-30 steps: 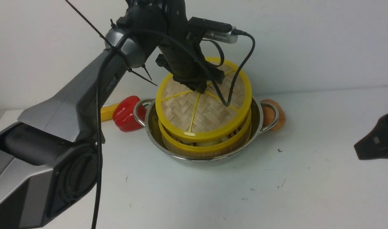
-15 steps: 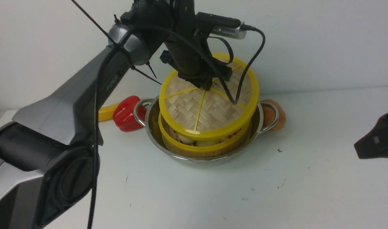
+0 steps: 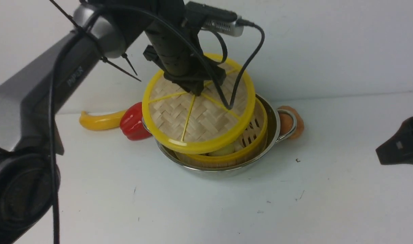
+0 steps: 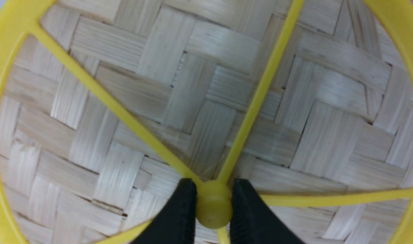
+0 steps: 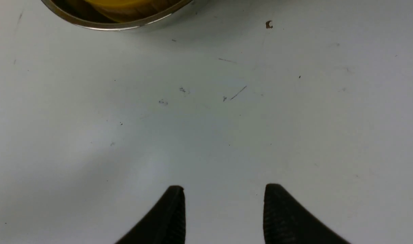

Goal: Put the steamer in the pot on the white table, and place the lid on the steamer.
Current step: 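Place the bamboo steamer lid onto the steamer basket in the pot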

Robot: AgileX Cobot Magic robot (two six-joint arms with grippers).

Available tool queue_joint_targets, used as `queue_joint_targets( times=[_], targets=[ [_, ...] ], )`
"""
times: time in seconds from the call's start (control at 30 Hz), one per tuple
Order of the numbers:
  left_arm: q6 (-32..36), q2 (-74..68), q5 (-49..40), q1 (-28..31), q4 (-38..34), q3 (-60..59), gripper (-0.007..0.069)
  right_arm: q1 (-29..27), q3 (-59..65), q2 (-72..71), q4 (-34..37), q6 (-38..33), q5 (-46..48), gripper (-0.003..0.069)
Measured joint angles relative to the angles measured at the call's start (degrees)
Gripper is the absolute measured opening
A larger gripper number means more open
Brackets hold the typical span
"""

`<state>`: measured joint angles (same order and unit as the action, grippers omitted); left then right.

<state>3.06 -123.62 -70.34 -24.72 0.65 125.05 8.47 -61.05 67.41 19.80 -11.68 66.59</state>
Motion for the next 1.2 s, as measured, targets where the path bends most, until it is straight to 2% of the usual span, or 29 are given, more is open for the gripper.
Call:
queue_joint_targets(
  times=[0.27,0.53,1.2],
  targets=[
    [2.4,-6.1,1.1,0.0,-0.3,-0.2,0.0114,0.0,0.0,0.0,1.4,-0.7,0.0,0.0324],
    [3.0,-6.4,6.1,0.0,-0.6,-0.2,0.0114,0.0,0.0,0.0,1.4,-1.3,0.0,0.0324],
    [6.0,-8.6,11.5,0.0,-3.4,-0.2,0.0114,0.0,0.0,0.0,1.5,-1.4,0.0,0.0324]
  ],
)
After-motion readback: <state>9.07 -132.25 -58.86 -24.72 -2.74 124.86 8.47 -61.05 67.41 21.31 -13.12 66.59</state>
